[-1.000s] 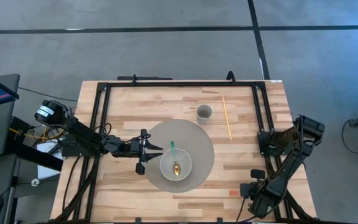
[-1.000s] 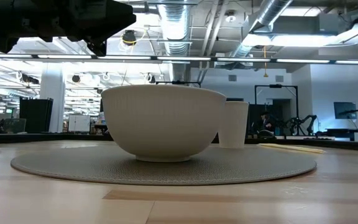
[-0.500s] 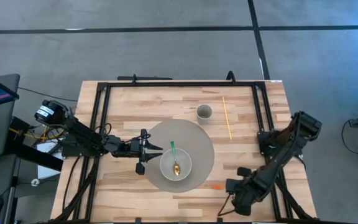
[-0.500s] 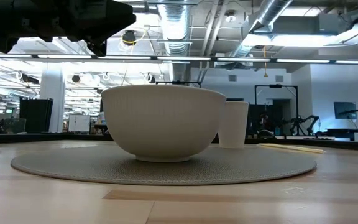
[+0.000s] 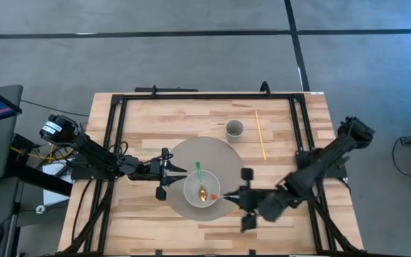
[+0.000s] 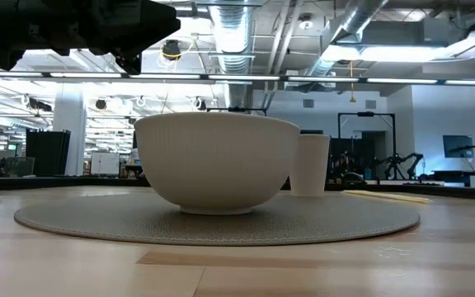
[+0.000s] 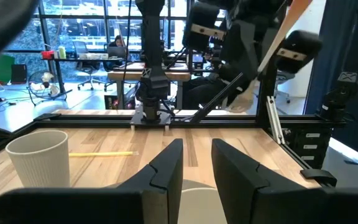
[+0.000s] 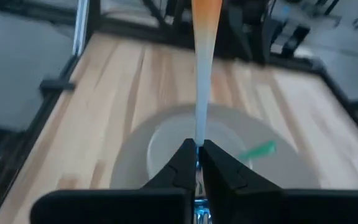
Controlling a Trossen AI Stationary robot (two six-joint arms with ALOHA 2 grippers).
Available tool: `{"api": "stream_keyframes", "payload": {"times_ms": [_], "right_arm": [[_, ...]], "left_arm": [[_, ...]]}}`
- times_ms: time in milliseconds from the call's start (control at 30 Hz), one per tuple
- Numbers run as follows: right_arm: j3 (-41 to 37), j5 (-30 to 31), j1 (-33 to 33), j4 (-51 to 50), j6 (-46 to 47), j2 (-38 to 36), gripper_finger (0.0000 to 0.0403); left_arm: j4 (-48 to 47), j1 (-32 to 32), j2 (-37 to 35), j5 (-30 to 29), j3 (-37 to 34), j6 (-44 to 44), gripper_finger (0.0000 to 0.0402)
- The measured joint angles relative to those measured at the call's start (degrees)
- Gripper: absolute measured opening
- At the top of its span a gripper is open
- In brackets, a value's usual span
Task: Pick & Place Utensil
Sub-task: Put the orange fork into the gray bowl
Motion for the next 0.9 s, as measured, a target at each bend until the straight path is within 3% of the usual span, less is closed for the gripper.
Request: {"api": "stream_keyframes", "payload": {"times_ms": [167, 333, 500, 667, 900], "right_arm": [[0.00, -1.24, -5.83, 13.29, -7.01, 6.62, 0.0006], [-0.08, -2.38, -11.34, 18.17, -4.73, 13.68, 0.0009], [-0.03, -9.19, -14.95, 25.46, -6.23, 18.39, 0.0009], [-0.02, -15.38, -16.94, 25.05, -3.81, 21.59, 0.0012], [-0.02, -17.61, -17.11, 21.30, -3.38, 22.09, 0.0009]], "left_arm": [[0.00, 0.00, 0.00, 0.00, 0.00, -0.01, 0.0086], [0.05, 0.00, 0.00, -0.33, 0.00, -0.13, 0.0086], [0.34, -0.03, 0.00, -8.48, 0.00, 0.33, 0.0086], [0.31, -0.02, 0.00, -10.82, 0.00, 0.22, 0.0086], [0.18, -0.11, 0.00, -10.30, 0.00, 0.09, 0.0086]]}}
